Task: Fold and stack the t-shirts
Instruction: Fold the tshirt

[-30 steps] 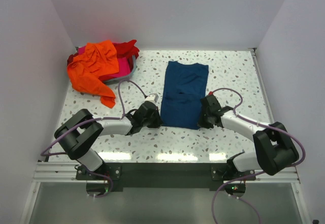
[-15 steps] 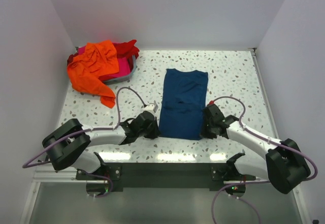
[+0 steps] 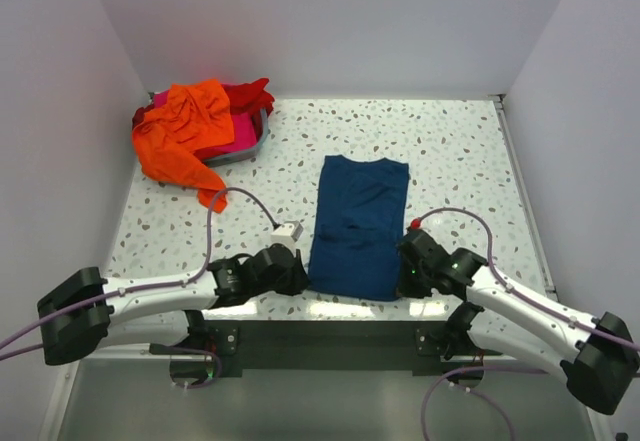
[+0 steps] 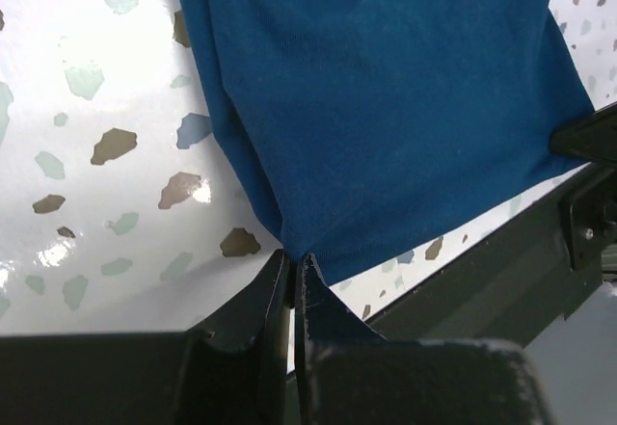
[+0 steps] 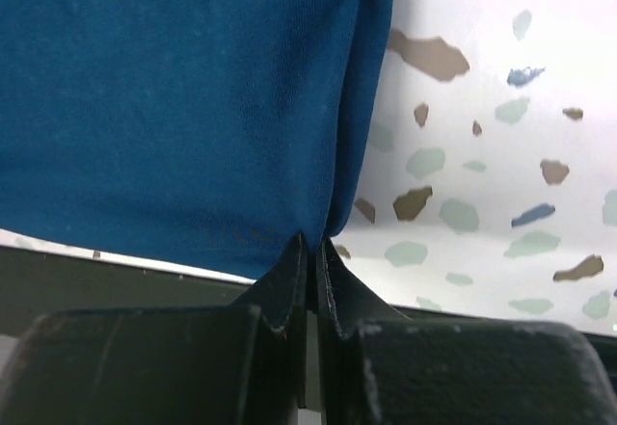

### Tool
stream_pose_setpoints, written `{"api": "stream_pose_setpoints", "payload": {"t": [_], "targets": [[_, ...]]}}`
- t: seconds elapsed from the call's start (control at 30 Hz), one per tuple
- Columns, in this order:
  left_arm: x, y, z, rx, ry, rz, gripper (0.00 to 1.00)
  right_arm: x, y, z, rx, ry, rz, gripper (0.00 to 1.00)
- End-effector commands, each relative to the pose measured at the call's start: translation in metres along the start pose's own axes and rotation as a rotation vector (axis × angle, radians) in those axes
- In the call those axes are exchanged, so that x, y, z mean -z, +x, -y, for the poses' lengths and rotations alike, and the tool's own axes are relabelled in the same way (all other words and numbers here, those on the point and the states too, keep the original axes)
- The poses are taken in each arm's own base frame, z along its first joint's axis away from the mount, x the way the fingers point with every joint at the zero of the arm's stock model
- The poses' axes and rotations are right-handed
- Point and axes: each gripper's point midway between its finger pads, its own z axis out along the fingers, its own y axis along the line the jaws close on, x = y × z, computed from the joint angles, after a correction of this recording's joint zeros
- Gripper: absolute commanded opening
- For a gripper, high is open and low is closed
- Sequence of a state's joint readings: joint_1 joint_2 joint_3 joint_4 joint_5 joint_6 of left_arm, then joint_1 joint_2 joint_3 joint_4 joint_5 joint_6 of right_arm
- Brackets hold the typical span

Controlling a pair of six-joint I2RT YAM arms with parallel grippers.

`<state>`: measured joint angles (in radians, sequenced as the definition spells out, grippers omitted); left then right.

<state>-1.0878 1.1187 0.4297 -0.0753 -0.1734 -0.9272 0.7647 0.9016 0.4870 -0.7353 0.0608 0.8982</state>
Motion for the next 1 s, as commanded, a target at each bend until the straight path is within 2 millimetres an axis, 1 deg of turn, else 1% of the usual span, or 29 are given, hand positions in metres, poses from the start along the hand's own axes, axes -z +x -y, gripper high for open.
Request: {"api": "stream_pose_setpoints", "payload": {"t": [0.0,0.03,0.07,0.1,0.13,0.17,0.2,0.23,0.27,0.3,0.37,0.4,0.43,0.47,0.5,0.53,0.57,0.6,0.73,0.77,0.8,0.87,0.97], "targets": [[0.012,-0.003,0.000,0.004,-0.032,0.015,0.00,0.013,0.018,0.023,-0.018,0.077,-0.039,0.00],[0.014,-0.001,0.000,-0.005,-0.039,0.004,0.00,0.016,0.018,0.022,-0.019,0.071,-0.036,0.00],[0.017,-0.002,0.002,-0.010,-0.037,0.006,0.00,0.024,0.014,0.016,-0.017,0.049,-0.021,0.00],[0.020,-0.003,0.010,-0.017,-0.023,0.005,0.00,0.031,0.013,0.017,-0.019,0.046,-0.016,0.00],[0.023,-0.002,0.010,-0.025,-0.031,0.005,0.00,0.036,0.011,0.015,-0.020,0.039,-0.004,0.00],[0.026,0.001,0.016,-0.031,-0.019,0.000,0.00,0.045,0.005,0.010,-0.021,0.020,0.015,0.00],[0.029,-0.003,0.022,-0.029,-0.007,0.009,0.00,0.051,0.004,0.011,-0.021,0.024,0.020,0.00],[0.031,-0.002,0.022,-0.031,-0.017,0.013,0.00,0.058,-0.001,0.006,-0.021,0.006,0.034,0.00],[0.034,-0.002,0.025,-0.031,-0.013,0.014,0.00,0.061,-0.001,0.006,-0.023,0.004,0.035,0.00],[0.037,-0.002,0.033,-0.027,0.004,0.019,0.00,0.064,0.000,0.005,-0.015,-0.002,0.029,0.00],[0.042,0.003,0.039,-0.031,0.016,0.008,0.00,0.069,-0.001,0.003,-0.012,-0.012,0.031,0.00],[0.045,0.001,0.045,-0.026,0.027,0.016,0.00,0.070,0.000,0.005,-0.011,-0.008,0.026,0.00],[0.048,0.002,0.045,-0.028,0.020,0.013,0.00,0.075,-0.001,0.003,-0.013,-0.023,0.033,0.00],[0.051,0.004,0.049,-0.029,0.027,0.010,0.00,0.078,-0.001,0.002,-0.016,-0.032,0.037,0.00],[0.056,-0.001,0.057,-0.023,0.045,0.022,0.00,0.081,-0.001,0.002,-0.015,-0.032,0.036,0.00],[0.059,-0.002,0.057,-0.028,0.034,0.031,0.00,0.089,-0.005,-0.002,-0.021,-0.060,0.056,0.00],[0.064,-0.004,0.066,-0.027,0.054,0.037,0.00,0.094,-0.006,-0.004,-0.025,-0.069,0.062,0.00],[0.066,-0.005,0.067,-0.033,0.050,0.041,0.00,0.104,-0.010,-0.007,-0.030,-0.085,0.076,0.00],[0.075,-0.006,0.084,-0.046,0.068,0.040,0.00,0.124,-0.015,-0.008,-0.031,-0.108,0.105,0.00],[0.077,-0.003,0.087,-0.045,0.072,0.032,0.00,0.127,-0.015,-0.008,-0.031,-0.114,0.110,0.00],[0.080,-0.005,0.092,-0.045,0.071,0.037,0.00,0.130,-0.015,-0.007,-0.033,-0.113,0.111,0.00],[0.086,-0.004,0.101,-0.039,0.085,0.038,0.00,0.136,-0.017,-0.009,-0.036,-0.129,0.120,0.00],[0.097,-0.015,0.116,-0.022,0.120,0.071,0.00,0.141,-0.018,-0.010,-0.039,-0.142,0.131,0.00]]}}
